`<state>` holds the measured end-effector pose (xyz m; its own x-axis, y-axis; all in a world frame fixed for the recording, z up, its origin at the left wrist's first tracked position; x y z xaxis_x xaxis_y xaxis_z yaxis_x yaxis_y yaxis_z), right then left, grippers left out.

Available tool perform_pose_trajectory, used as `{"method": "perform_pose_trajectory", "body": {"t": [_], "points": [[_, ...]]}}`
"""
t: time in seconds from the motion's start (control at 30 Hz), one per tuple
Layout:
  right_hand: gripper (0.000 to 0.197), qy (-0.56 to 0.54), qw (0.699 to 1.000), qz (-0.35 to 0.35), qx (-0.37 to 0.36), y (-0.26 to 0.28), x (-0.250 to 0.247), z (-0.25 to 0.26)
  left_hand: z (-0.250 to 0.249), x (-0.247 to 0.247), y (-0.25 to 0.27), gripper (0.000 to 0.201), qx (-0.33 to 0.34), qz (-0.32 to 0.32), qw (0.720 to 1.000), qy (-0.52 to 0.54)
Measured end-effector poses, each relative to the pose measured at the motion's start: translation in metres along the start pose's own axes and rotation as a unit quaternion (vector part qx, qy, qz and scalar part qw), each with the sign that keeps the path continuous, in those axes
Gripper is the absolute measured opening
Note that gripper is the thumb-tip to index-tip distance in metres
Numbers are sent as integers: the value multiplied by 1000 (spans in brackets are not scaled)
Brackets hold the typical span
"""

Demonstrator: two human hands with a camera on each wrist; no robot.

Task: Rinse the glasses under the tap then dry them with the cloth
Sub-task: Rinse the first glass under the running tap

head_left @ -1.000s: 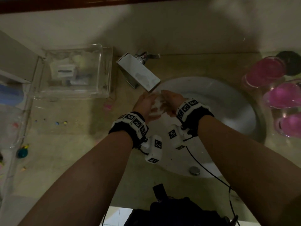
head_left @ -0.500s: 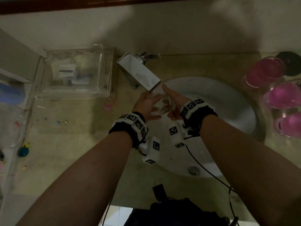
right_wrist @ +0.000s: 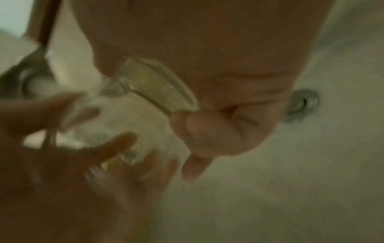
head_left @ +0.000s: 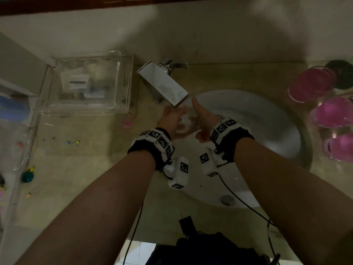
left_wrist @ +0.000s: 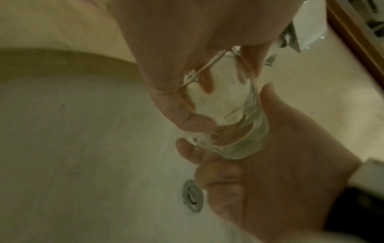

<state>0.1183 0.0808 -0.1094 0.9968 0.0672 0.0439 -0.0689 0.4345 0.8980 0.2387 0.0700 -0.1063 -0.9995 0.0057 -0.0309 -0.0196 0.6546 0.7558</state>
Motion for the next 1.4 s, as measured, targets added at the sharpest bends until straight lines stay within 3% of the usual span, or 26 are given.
{"method": "perform_pose_trajectory", "body": {"t": [0.1,0.2,0.33,0.4,0.47,0.57,0.73,0.8,0.9,1.0,1.13,1.2,1.23,1.37,1.4], "points": [[71,1,999,32,18,-5,-4,3,2,0,-1,34,26,24,999,-23],[49,-9,1000,0,-15,-6,-3,5,3,0,-2,36,39,15,999,-33],[39,-44,997,-35,-60,-12,3,4,-2,3,2,25,-13,19,999,-23],[35,-55,996,-44,-59,-15,0,2,-3,5,3,38,-38,29,999,-6],[39,-59,997,-37,-45,-16,-3,1,-4,6,3,38,-27,47,999,-8],[49,-36,998,-39,-27,-15,-6,3,-3,5,4,21,5,41,999,-28],[28,-43,994,-24,-100,-15,-1,4,4,5,3,34,-36,39,999,-8],[25,-51,990,-27,-133,-14,1,3,4,5,2,31,-31,30,999,-16],[35,-71,993,-16,-90,-17,-3,0,2,3,3,24,13,18,998,-55],[44,-41,998,-13,-37,-18,-9,-3,2,3,3,32,66,49,992,-99],[39,-33,997,-33,-68,-17,-7,-1,5,4,5,16,19,39,998,-38],[31,-26,994,-33,-101,-20,-3,0,8,5,4,45,-29,28,999,-11],[28,-24,992,-31,-116,-21,-3,1,8,6,4,48,-40,23,999,-2],[30,-38,995,-20,-94,-21,-6,-1,7,1,1,16,-3,27,1000,10],[36,-27,996,-18,-78,-21,-7,-2,8,0,-1,17,12,38,999,7]]}}
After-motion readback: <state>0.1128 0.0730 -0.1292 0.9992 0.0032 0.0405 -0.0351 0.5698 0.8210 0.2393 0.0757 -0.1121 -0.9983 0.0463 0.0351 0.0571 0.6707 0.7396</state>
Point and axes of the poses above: each hand's wrist, its own y-axis away from the middle knuckle, its own x-axis out of the palm, z = x × y, the point moved 1 cm from there along -y, towards the middle knuckle, and after that the axes turned 3 degrees about x, right-handed, at the moved point
